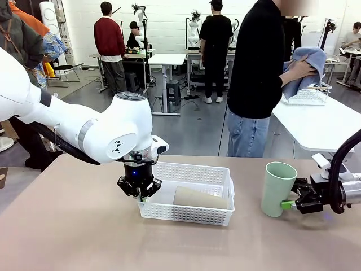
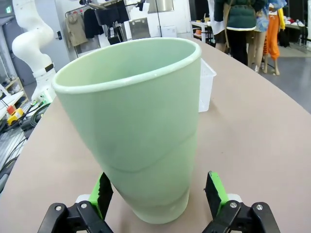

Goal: Clean and organize the cups into the basket.
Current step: Pick up the Reusable plastic cup from the right side of the table and stack it inside the Organizing basket in the center of the table.

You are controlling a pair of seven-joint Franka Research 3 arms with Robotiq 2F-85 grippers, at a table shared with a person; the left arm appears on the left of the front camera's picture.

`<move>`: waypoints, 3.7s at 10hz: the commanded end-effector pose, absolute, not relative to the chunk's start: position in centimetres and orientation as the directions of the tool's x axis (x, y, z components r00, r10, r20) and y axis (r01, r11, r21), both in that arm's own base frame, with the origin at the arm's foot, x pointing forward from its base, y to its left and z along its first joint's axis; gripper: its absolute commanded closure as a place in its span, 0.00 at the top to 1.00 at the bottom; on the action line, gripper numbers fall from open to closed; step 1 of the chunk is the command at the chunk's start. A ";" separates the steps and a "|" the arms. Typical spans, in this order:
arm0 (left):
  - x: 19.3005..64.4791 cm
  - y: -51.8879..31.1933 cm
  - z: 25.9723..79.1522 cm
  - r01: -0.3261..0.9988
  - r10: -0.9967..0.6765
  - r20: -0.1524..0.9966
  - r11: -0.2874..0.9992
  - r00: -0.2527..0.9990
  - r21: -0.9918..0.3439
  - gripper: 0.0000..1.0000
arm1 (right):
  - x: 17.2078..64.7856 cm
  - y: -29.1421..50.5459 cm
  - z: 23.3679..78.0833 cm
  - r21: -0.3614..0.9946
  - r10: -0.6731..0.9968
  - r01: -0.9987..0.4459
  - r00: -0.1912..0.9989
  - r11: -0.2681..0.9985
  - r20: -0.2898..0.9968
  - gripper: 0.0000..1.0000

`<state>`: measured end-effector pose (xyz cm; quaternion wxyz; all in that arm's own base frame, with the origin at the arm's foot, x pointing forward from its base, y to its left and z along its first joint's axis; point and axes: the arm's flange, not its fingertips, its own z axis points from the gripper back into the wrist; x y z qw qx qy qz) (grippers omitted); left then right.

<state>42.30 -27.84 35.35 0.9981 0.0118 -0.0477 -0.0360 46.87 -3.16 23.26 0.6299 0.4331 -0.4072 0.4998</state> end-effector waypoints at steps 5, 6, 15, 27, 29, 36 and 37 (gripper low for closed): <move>42.1 -27.6 35.3 0.085 -0.087 0.100 0.996 0.991 0.031 0.00 | 48.5 -0.6 21.9 0.127 0.259 -0.989 0.144 0.079 0.955 1.00; 42.1 -27.6 35.3 0.085 -0.087 0.100 0.996 0.991 0.031 0.00 | 48.5 -0.5 21.9 0.129 0.255 -0.989 0.143 0.074 0.956 1.00; 42.1 -27.6 35.3 0.085 -0.087 0.100 0.996 0.991 0.031 0.00 | 47.0 -0.2 24.6 0.132 0.241 -0.990 0.140 0.048 0.960 0.70; 42.1 -27.6 35.3 0.085 -0.087 0.100 0.996 0.991 0.031 0.00 | 44.5 -0.4 40.5 0.128 0.250 -0.986 0.153 0.111 0.956 0.70; 42.1 -27.6 35.3 0.085 -0.087 0.100 0.996 0.991 0.031 0.00 | 44.4 -0.5 40.3 0.141 0.256 -0.982 0.169 0.126 0.952 0.80; 42.1 -27.6 35.3 0.085 -0.087 0.100 0.996 0.991 0.031 0.00 | 47.1 15.5 51.6 0.167 0.895 -0.986 0.076 0.002 0.439 0.80; 42.1 -27.6 35.3 0.085 -0.087 0.100 0.996 0.991 0.031 0.00 | 47.8 18.3 51.8 0.205 0.935 -0.978 0.052 -0.023 0.352 0.80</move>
